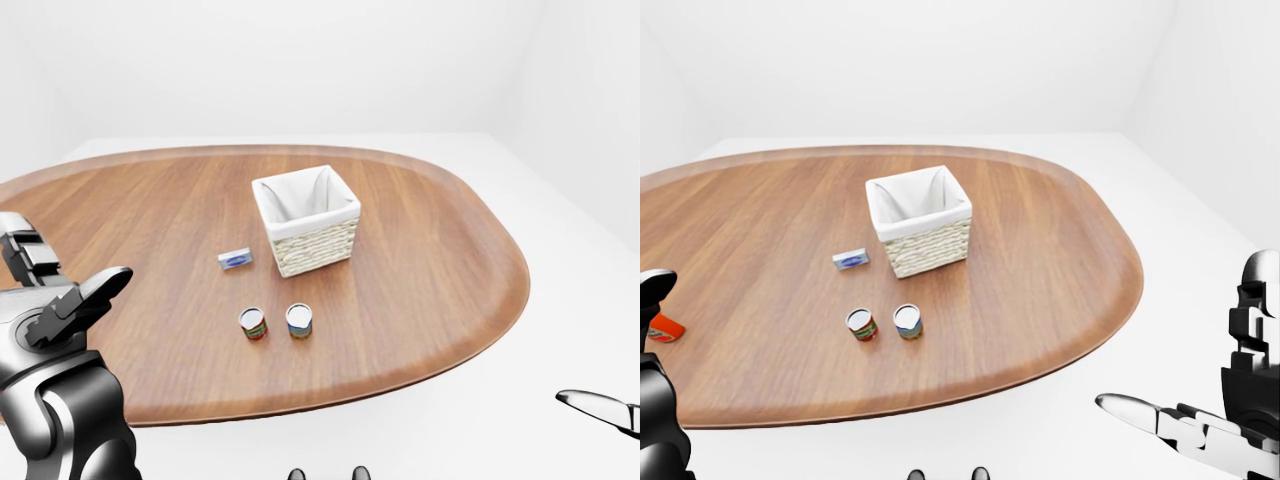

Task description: Pick up the tomato sauce, and put it in the basket.

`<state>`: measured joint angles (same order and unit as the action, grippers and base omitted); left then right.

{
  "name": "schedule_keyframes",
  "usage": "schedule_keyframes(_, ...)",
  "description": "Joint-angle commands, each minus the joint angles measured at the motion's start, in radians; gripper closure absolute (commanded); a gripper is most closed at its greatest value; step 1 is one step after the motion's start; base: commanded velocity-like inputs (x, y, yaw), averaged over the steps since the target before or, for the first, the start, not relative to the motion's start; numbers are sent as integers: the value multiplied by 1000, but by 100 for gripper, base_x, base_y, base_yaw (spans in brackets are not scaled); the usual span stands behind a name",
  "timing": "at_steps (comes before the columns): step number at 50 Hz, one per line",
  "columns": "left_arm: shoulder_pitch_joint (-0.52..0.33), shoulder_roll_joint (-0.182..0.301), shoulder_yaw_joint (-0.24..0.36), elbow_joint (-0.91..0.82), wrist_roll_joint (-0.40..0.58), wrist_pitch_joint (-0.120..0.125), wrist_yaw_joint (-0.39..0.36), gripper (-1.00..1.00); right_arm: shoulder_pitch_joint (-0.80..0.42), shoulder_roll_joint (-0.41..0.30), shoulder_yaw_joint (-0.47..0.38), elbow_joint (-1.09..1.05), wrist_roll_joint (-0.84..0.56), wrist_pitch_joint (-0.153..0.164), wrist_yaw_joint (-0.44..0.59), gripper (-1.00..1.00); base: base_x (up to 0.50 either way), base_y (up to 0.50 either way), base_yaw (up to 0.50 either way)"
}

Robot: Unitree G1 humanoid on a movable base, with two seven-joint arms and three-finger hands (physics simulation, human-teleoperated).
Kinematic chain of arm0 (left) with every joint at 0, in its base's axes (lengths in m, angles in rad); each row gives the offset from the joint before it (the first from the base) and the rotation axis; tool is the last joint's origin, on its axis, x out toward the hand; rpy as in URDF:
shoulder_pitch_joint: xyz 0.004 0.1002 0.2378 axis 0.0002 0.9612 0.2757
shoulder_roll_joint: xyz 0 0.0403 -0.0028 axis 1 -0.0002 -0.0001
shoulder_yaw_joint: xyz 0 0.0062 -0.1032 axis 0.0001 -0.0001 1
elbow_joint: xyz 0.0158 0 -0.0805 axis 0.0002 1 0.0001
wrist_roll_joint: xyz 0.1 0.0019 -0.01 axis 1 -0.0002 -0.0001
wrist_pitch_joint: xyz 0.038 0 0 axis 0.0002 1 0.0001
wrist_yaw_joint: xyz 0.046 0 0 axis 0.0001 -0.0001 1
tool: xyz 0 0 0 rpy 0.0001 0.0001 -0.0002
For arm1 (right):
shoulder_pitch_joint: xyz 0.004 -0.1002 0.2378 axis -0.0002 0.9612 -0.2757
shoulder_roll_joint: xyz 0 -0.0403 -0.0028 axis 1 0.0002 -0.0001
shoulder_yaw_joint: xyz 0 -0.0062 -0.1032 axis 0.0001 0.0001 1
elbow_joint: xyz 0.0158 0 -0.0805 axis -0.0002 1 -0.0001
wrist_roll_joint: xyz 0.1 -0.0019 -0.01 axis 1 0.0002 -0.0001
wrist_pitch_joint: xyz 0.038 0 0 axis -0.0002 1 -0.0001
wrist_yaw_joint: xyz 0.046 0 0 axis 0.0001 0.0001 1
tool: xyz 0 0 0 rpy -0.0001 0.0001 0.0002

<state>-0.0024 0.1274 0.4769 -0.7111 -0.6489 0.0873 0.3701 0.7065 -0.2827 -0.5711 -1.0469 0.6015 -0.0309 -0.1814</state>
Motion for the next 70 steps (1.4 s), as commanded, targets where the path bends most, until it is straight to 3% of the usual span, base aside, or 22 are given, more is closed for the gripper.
schedule_keyframes(1, 2, -1, 0, -1, 1, 0, -1, -100, 0, 4, 1, 0, -2, 1, 3, -100, 32, 0, 0)
schedule_keyframes(25, 4, -1, 3, -4, -3, 0, -2, -100, -9, 18, -1, 0, -9, 10, 13, -100, 32, 0, 0)
schedule_keyframes(29, 6, -5, -2, -2, 3, 0, -6, -100, 7, 26, -7, 0, -4, -22, 9, -100, 13, 0, 0)
schedule_keyframes(32, 6, -4, -4, -2, 3, 0, -9, -100, 6, 25, -9, 0, -3, -22, 6, -100, 0, 0, 0)
schedule_keyframes(35, 15, 15, -24, -42, -32, 0, -67, -100, 2, 27, -10, 0, -5, -19, 9, -100, 0, 0, 0)
schedule_keyframes(38, 42, -7, -78, -129, 114, 0, -122, -100, 5, 20, -10, 0, -1, -21, 4, -100, 0, 0, 0)
schedule_keyframes(43, 46, -27, -100, -174, 158, 0, -206, -100, 2, 17, -11, 0, 0, -19, 3, -100, 0, 0, 0)
schedule_keyframes(50, 86, -69, -240, -153, 421, 0, -357, -100, 4, 9, -10, 0, 2, -21, -4, -100, 0, 0, 0)
schedule_keyframes(51, 103, -55, -294, -132, 495, 0, -399, -100, 1, 6, -9, 0, 1, -18, -6, -100, 0, 0, 0)
schedule_keyframes(54, 139, -83, -349, -114, 597, 0, -455, -100, 3, 7, -8, 0, 0, -19, -5, -100, 0, 0, 0)
schedule_keyframes(55, 162, -69, -402, -78, 700, 0, -477, -100, 5, 5, -10, 0, 4, -20, -7, -100, 0, 0, 0)
schedule_keyframes(58, 200, -66, -469, 26, 871, 0, -514, -100, 5, 10, -4, 0, -3, -21, -4, -100, 0, 0, 0)
schedule_keyframes(59, 212, -64, -492, 80, 953, -50, -500, -100, 2, 18, -2, 0, -9, -19, 2, -100, 0, 0, 0)
schedule_keyframes(60, 216, -67, -500, 117, 1000, -84, -493, -100, 0, 18, -4, 0, -7, -16, 2, -100, 0, 0, 0)
schedule_keyframes(61, 213, -56, -520, 218, 1111, -165, -446, -100, 2, 15, -6, 0, -4, -17, 0, -100, 0, 0, 0)
schedule_keyframes(62, 213, -64, -515, 227, 1122, -175, -449, -100, 3, 14, -6, 0, -4, -17, -1, -100, 0, 0, 0)
schedule_keyframes(63, 196, -54, -518, 326, 1211, -175, -397, -100, 4, 22, -8, 0, -3, -19, 6, -100, 0, 0, 0)
schedule_keyframes(65, 178, -63, -500, 387, 1261, -175, -352, -100, 0, 27, -10, 0, -4, -15, 11, -100, 0, 0, 0)
schedule_keyframes(70, 164, -72, -485, 442, 1299, -175, -372, -100, -4, 31, -5, 0, -12, -11, 13, -100, 0, 0, 0)
